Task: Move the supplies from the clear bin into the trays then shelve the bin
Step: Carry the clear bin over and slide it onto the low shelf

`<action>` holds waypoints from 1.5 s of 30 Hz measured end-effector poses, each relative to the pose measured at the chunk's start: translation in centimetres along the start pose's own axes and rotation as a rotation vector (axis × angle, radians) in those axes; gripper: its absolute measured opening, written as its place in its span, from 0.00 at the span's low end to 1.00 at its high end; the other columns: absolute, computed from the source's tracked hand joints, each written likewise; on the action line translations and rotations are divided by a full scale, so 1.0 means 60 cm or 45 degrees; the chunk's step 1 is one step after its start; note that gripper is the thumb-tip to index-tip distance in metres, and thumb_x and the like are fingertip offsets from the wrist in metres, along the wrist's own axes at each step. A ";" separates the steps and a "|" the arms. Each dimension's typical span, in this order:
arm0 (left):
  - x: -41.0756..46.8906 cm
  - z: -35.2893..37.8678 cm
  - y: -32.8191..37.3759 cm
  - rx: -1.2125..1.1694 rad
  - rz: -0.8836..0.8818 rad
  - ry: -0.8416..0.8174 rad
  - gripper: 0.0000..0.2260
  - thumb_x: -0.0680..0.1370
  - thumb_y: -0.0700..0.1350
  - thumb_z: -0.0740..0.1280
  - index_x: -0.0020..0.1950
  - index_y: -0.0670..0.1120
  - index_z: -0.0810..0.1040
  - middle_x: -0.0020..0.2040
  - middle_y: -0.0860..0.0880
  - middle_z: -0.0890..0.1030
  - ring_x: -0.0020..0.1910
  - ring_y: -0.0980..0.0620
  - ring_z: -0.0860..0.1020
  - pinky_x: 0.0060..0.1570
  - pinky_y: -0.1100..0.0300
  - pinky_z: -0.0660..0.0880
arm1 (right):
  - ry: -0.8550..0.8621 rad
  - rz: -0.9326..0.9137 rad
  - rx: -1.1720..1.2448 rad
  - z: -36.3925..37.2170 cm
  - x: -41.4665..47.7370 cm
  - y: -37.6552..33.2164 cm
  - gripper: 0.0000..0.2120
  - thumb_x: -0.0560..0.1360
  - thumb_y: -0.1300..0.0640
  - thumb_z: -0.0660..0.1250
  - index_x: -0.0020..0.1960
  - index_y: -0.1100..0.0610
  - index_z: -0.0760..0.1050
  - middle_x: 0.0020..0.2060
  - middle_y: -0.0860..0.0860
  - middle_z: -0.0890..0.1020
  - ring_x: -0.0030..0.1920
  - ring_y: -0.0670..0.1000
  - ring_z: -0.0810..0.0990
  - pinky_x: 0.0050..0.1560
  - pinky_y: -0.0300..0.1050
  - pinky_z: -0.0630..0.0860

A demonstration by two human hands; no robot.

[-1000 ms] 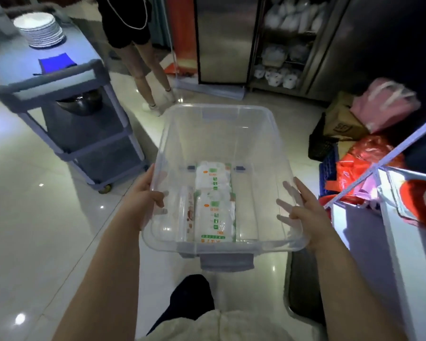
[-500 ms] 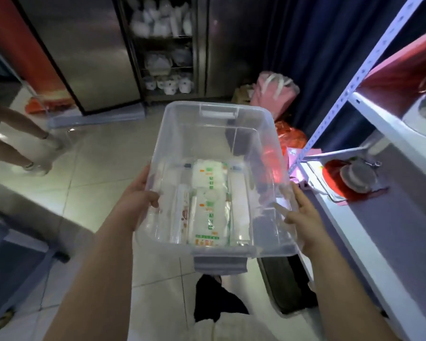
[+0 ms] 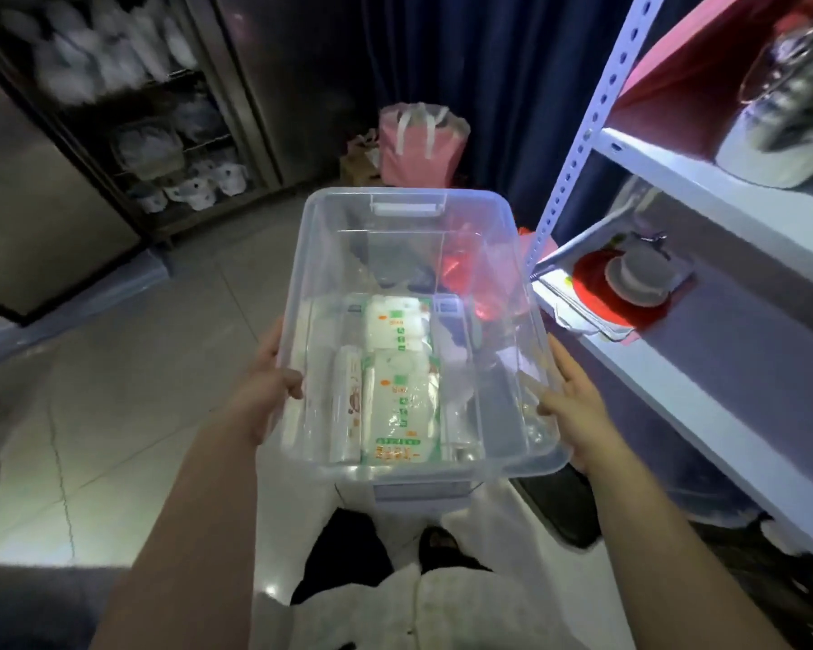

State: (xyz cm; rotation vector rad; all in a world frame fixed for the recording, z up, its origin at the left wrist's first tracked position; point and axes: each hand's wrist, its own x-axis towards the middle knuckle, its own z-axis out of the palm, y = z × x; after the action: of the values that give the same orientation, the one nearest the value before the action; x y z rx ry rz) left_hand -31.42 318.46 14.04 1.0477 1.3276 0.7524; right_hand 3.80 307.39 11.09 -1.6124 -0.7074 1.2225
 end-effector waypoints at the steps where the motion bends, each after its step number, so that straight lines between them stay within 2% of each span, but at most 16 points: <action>1: 0.025 -0.003 -0.002 0.032 -0.010 -0.059 0.46 0.53 0.32 0.60 0.66 0.66 0.70 0.58 0.47 0.78 0.52 0.44 0.76 0.35 0.56 0.74 | 0.046 0.047 -0.007 0.006 -0.004 0.011 0.43 0.65 0.75 0.59 0.71 0.39 0.65 0.62 0.33 0.75 0.63 0.43 0.75 0.51 0.40 0.77; 4: 0.094 -0.005 -0.016 0.132 -0.050 -0.269 0.46 0.56 0.29 0.59 0.68 0.64 0.69 0.60 0.43 0.77 0.52 0.42 0.75 0.35 0.55 0.72 | 0.186 0.182 0.046 0.024 -0.029 0.052 0.44 0.64 0.73 0.58 0.69 0.34 0.63 0.52 0.22 0.75 0.54 0.32 0.76 0.38 0.30 0.77; 6: 0.130 -0.002 -0.030 0.172 -0.106 -0.375 0.46 0.57 0.26 0.57 0.70 0.61 0.67 0.63 0.41 0.75 0.53 0.43 0.74 0.34 0.56 0.71 | 0.282 0.273 0.128 0.041 -0.051 0.084 0.43 0.64 0.71 0.59 0.69 0.33 0.62 0.52 0.23 0.74 0.52 0.34 0.76 0.36 0.32 0.77; 8: 0.155 0.004 -0.049 0.211 -0.161 -0.465 0.45 0.58 0.26 0.57 0.71 0.59 0.67 0.65 0.46 0.75 0.55 0.46 0.76 0.36 0.58 0.73 | 0.379 0.374 0.150 0.061 -0.071 0.122 0.40 0.63 0.67 0.62 0.69 0.38 0.66 0.54 0.34 0.78 0.52 0.41 0.78 0.39 0.36 0.78; 11: 0.177 0.025 -0.081 0.254 -0.325 -0.556 0.45 0.61 0.23 0.55 0.72 0.59 0.65 0.64 0.54 0.75 0.57 0.52 0.77 0.40 0.58 0.76 | 0.503 0.637 0.129 0.088 -0.101 0.181 0.26 0.60 0.62 0.64 0.58 0.51 0.76 0.47 0.57 0.83 0.47 0.60 0.82 0.44 0.55 0.79; 16: 0.216 0.071 -0.147 0.293 -0.492 -0.707 0.45 0.58 0.25 0.56 0.60 0.69 0.72 0.53 0.67 0.80 0.51 0.58 0.81 0.37 0.60 0.77 | 0.622 0.843 0.322 0.087 -0.153 0.264 0.24 0.65 0.65 0.62 0.58 0.50 0.75 0.47 0.61 0.81 0.42 0.61 0.81 0.41 0.55 0.78; 19: 0.239 0.120 -0.179 0.382 -0.537 -0.753 0.48 0.60 0.24 0.56 0.69 0.66 0.65 0.61 0.62 0.76 0.57 0.52 0.78 0.48 0.48 0.74 | 0.697 0.880 0.410 0.067 -0.162 0.296 0.24 0.67 0.67 0.61 0.58 0.47 0.75 0.48 0.59 0.81 0.43 0.59 0.80 0.44 0.56 0.79; 21: 0.248 0.159 -0.195 0.501 -0.600 -0.737 0.44 0.65 0.24 0.57 0.72 0.62 0.63 0.63 0.57 0.74 0.58 0.49 0.77 0.48 0.47 0.73 | 0.714 0.896 0.450 0.046 -0.155 0.310 0.25 0.68 0.69 0.60 0.58 0.47 0.75 0.48 0.58 0.81 0.44 0.58 0.80 0.45 0.56 0.78; 25: 0.239 0.204 -0.218 0.810 -0.878 -0.718 0.26 0.73 0.32 0.64 0.65 0.56 0.72 0.52 0.49 0.78 0.47 0.43 0.79 0.40 0.46 0.77 | 0.768 0.928 0.450 0.002 -0.127 0.333 0.26 0.67 0.71 0.60 0.57 0.47 0.75 0.46 0.54 0.81 0.47 0.58 0.79 0.48 0.56 0.79; 29: 0.232 0.225 -0.252 0.964 -1.080 -0.756 0.26 0.74 0.32 0.66 0.64 0.57 0.69 0.57 0.42 0.77 0.46 0.36 0.79 0.40 0.42 0.79 | 0.806 0.925 0.449 -0.040 -0.088 0.361 0.28 0.66 0.72 0.59 0.60 0.51 0.76 0.43 0.53 0.80 0.42 0.54 0.77 0.39 0.43 0.75; 34: 0.264 0.287 -0.294 0.813 -1.063 -0.559 0.26 0.75 0.28 0.59 0.65 0.54 0.73 0.50 0.43 0.79 0.34 0.48 0.79 0.32 0.52 0.80 | 0.862 0.986 0.456 -0.084 -0.028 0.393 0.29 0.68 0.72 0.61 0.67 0.54 0.72 0.52 0.55 0.80 0.50 0.57 0.79 0.51 0.52 0.77; 36: 0.292 0.313 -0.299 0.820 -1.030 -0.579 0.26 0.75 0.29 0.58 0.67 0.54 0.72 0.53 0.43 0.79 0.27 0.53 0.78 0.25 0.63 0.73 | 0.869 0.996 0.472 -0.099 0.002 0.406 0.29 0.69 0.72 0.62 0.68 0.55 0.71 0.56 0.55 0.79 0.55 0.58 0.78 0.58 0.56 0.76; 38: 0.331 0.341 -0.304 0.886 -0.956 -0.642 0.26 0.77 0.31 0.58 0.70 0.54 0.70 0.55 0.43 0.79 0.27 0.54 0.77 0.19 0.65 0.66 | 0.880 0.987 0.482 -0.116 0.039 0.416 0.28 0.70 0.72 0.62 0.68 0.55 0.71 0.56 0.55 0.79 0.55 0.58 0.78 0.60 0.58 0.75; 40: 0.369 0.368 -0.306 0.913 -0.906 -0.695 0.26 0.78 0.30 0.57 0.71 0.52 0.68 0.52 0.44 0.79 0.26 0.55 0.78 0.16 0.66 0.66 | 0.925 1.004 0.463 -0.128 0.078 0.425 0.25 0.69 0.71 0.63 0.64 0.55 0.74 0.51 0.56 0.79 0.50 0.58 0.78 0.56 0.55 0.76; 43: 0.428 0.401 -0.308 0.889 -0.853 -0.697 0.24 0.77 0.28 0.57 0.69 0.48 0.70 0.42 0.49 0.79 0.30 0.57 0.79 0.24 0.68 0.73 | 1.016 0.996 0.434 -0.141 0.144 0.435 0.14 0.66 0.68 0.64 0.49 0.56 0.79 0.43 0.57 0.79 0.41 0.56 0.77 0.43 0.49 0.75; 45: 0.470 0.417 -0.308 0.872 -0.799 -0.701 0.23 0.77 0.30 0.59 0.70 0.48 0.70 0.42 0.50 0.78 0.34 0.56 0.77 0.27 0.69 0.74 | 1.056 0.962 0.420 -0.146 0.189 0.445 0.09 0.66 0.65 0.66 0.41 0.53 0.77 0.40 0.55 0.79 0.40 0.55 0.77 0.42 0.48 0.75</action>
State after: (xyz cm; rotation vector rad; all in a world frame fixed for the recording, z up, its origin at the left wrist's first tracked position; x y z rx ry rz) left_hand -5.46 332.74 -15.71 1.1470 1.3240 -0.4760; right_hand 13.18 304.17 -17.51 -1.9291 0.6443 0.9325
